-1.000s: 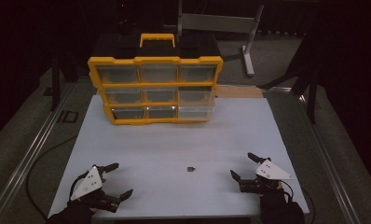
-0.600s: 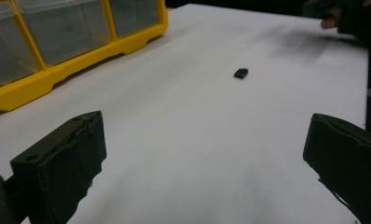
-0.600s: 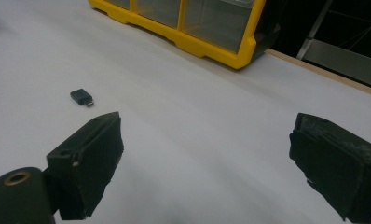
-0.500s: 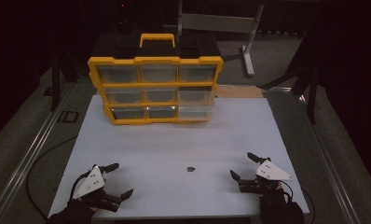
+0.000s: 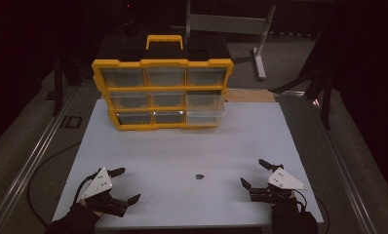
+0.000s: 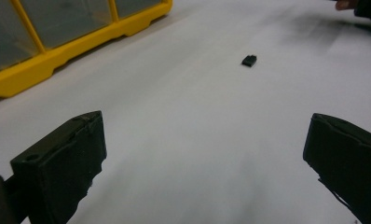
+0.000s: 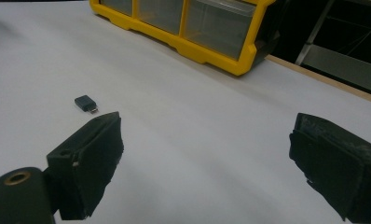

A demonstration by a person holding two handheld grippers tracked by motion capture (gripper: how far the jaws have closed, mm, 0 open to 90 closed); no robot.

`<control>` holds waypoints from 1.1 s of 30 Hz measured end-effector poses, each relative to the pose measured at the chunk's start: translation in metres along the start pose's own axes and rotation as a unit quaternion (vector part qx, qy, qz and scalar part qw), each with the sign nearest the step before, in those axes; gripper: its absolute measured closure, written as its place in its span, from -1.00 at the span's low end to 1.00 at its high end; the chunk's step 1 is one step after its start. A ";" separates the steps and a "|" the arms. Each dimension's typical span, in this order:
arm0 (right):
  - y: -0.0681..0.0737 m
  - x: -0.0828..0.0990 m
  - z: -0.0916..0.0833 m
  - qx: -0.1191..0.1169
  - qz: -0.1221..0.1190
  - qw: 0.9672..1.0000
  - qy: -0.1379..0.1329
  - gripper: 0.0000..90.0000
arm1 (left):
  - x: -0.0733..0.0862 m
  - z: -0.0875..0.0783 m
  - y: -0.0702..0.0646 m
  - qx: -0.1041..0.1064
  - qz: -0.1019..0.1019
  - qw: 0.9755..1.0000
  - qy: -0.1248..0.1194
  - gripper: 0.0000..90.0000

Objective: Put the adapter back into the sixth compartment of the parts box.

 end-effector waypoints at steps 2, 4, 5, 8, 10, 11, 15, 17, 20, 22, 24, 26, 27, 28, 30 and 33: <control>0.001 -0.001 0.000 0.000 0.001 1.000 -0.001 -0.79 | -0.005 -0.001 -0.001 0.005 0.000 1.000 -0.001 -1.00; 0.001 -0.001 0.000 -0.002 -0.001 1.000 -0.002 -0.79 | -0.010 -0.001 -0.002 0.010 0.000 1.000 0.001 -1.00; 0.001 -0.001 0.000 -0.002 0.000 1.000 -0.002 -0.79 | -0.012 0.000 -0.003 0.014 0.000 1.000 0.002 -1.00; 0.001 -0.001 0.000 -0.003 0.002 1.000 -0.002 -0.79 | -0.019 0.002 -0.007 0.023 0.007 1.000 0.005 -1.00; 0.000 0.000 0.000 -0.002 0.000 1.000 -0.001 -0.79 | -0.025 0.004 -0.011 0.030 0.012 0.999 0.008 -1.00; 0.000 0.000 0.000 -0.004 0.002 1.000 -0.001 -0.79 | -0.027 0.005 -0.012 0.034 0.014 0.999 0.009 -1.00; 0.000 0.000 0.000 -0.004 0.001 1.000 -0.002 -0.79 | -0.037 0.010 -0.019 0.048 0.014 0.999 0.010 -1.00; 0.000 -0.001 0.000 -0.005 0.003 1.000 -0.003 -0.79 | -0.041 0.013 -0.022 0.055 0.015 0.998 0.010 -1.00; 0.000 -0.001 0.000 -0.006 0.003 1.000 -0.004 -0.79 | -0.047 0.018 -0.026 0.063 0.018 0.998 0.012 -1.00; 0.000 -0.001 0.000 -0.006 0.003 1.000 -0.004 -0.79 | -0.051 0.022 -0.028 0.070 0.017 0.997 0.014 -1.00; 0.000 -0.001 0.000 -0.005 0.002 1.000 -0.005 -0.79 | -0.055 0.025 -0.031 0.074 0.022 0.997 0.015 -1.00; 0.000 -0.001 -0.001 -0.006 0.003 1.000 -0.005 -0.79 | -0.059 0.028 -0.034 0.082 0.024 0.996 0.015 -1.00; 0.000 -0.001 -0.001 -0.006 0.004 1.000 -0.005 -0.79 | -0.060 0.030 -0.036 0.084 0.025 0.996 0.015 -1.00; 0.000 -0.001 -0.001 -0.006 0.004 1.000 -0.005 -0.79 | -0.062 0.032 -0.037 0.085 0.027 0.996 0.015 -1.00; 0.000 -0.001 -0.001 -0.007 0.004 1.000 -0.006 -0.79 | -0.066 0.036 -0.039 0.088 0.031 0.996 0.018 -1.00; 0.000 -0.001 -0.001 -0.006 0.003 1.000 -0.007 -0.79 | -0.069 0.044 -0.042 0.094 0.032 0.995 0.019 -1.00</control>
Point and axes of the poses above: each handheld gripper's, and its own axes: z roughly forward along the jaws, x roughly out of its underside, y roughly to its left, the point moved 6 cm from there along z, roughly forward along the jaws, and after that the axes turned 14 degrees about -z, right-handed, at the moved point
